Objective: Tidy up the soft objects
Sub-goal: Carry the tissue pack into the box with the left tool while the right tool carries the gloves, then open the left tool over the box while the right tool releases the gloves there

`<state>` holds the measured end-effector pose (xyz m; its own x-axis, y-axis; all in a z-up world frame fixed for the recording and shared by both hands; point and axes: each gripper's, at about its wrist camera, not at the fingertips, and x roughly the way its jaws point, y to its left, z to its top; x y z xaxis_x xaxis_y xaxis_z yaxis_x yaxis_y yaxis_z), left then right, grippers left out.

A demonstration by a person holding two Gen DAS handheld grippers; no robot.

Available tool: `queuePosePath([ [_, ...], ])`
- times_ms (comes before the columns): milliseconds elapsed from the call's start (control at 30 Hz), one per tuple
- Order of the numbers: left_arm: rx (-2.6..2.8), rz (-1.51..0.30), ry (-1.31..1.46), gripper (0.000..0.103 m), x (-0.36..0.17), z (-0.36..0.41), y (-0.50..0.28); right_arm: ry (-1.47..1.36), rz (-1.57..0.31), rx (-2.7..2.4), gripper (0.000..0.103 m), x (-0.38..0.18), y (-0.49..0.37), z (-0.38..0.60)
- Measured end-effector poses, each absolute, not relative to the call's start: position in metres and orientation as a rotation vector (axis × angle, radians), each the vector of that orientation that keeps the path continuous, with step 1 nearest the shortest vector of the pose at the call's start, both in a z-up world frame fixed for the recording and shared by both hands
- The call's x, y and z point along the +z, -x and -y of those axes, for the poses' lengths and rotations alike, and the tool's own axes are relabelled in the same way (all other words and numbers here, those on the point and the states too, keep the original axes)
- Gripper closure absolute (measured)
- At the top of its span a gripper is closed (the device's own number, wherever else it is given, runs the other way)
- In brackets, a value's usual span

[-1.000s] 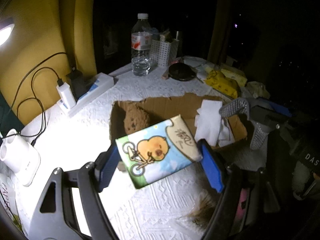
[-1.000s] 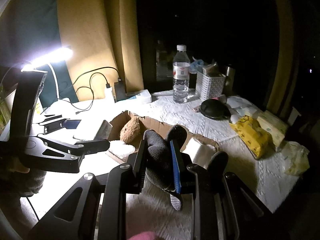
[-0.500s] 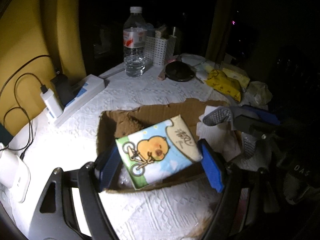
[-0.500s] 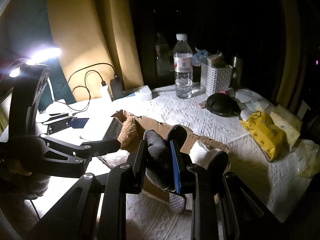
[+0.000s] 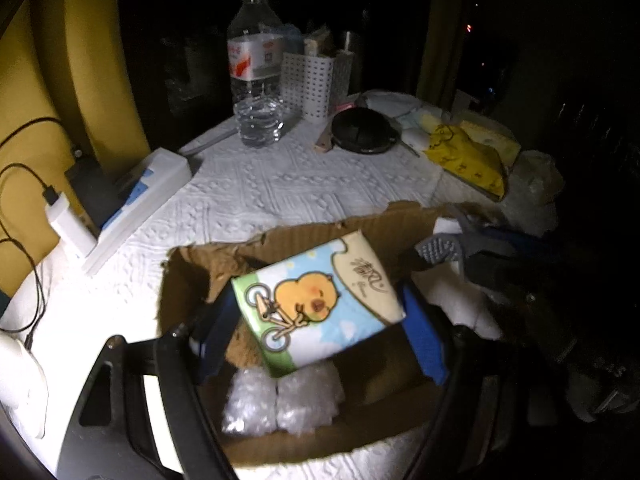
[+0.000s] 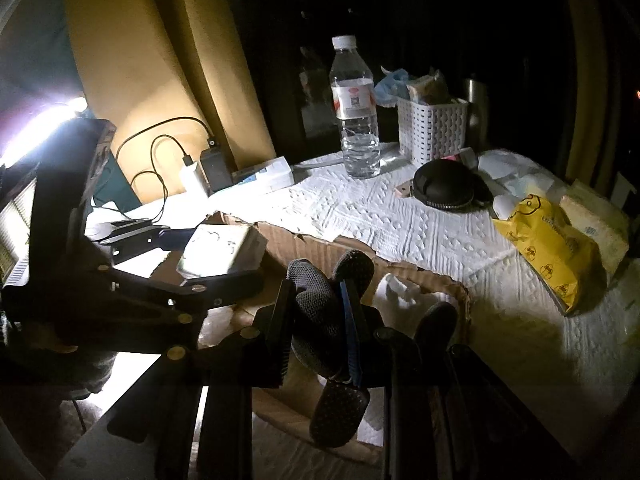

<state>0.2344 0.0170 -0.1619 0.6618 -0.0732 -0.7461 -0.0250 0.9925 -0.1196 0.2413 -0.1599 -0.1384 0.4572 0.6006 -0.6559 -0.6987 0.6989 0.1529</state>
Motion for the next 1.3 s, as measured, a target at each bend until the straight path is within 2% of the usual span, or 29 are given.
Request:
queuePosePath([
  [167, -0.009, -0.851, 0.142, 0.025, -0.17, -0.021, -0.247, 0.138, -0.77, 0.8, 0.079, -0.148, -0.251, 0.159],
  [233, -0.004, -0.853, 0.157, 0.018, -0.171, -0.024, -0.248, 0.134, -0.774, 0.799, 0.079, -0.15, -0.252, 0.158],
  [333, 0.001, -0.851, 0.172, 0.017, -0.17, -0.027, -0.246, 0.133, -0.781, 0.799, 0.079, -0.153, -0.254, 0.156],
  [1000, 0.056, -0.848, 0.194, 0.016, -0.165, -0.051, -0.212, 0.21, -0.913, 0.783, 0.077, -0.188, -0.249, 0.122],
  [1167, 0.054, -0.846, 0.197, 0.016, -0.165, -0.05, -0.207, 0.204, -0.925, 0.773, 0.068, -0.187, -0.246, 0.123],
  [1233, 0.052, -0.844, 0.196, 0.016, -0.163, -0.049, -0.205, 0.2, -0.927, 0.768, 0.052, -0.185, -0.244, 0.124],
  [1300, 0.049, -0.842, 0.195, 0.016, -0.162, -0.049, -0.202, 0.198, -0.923, 0.766, 0.049, -0.183, -0.242, 0.125],
])
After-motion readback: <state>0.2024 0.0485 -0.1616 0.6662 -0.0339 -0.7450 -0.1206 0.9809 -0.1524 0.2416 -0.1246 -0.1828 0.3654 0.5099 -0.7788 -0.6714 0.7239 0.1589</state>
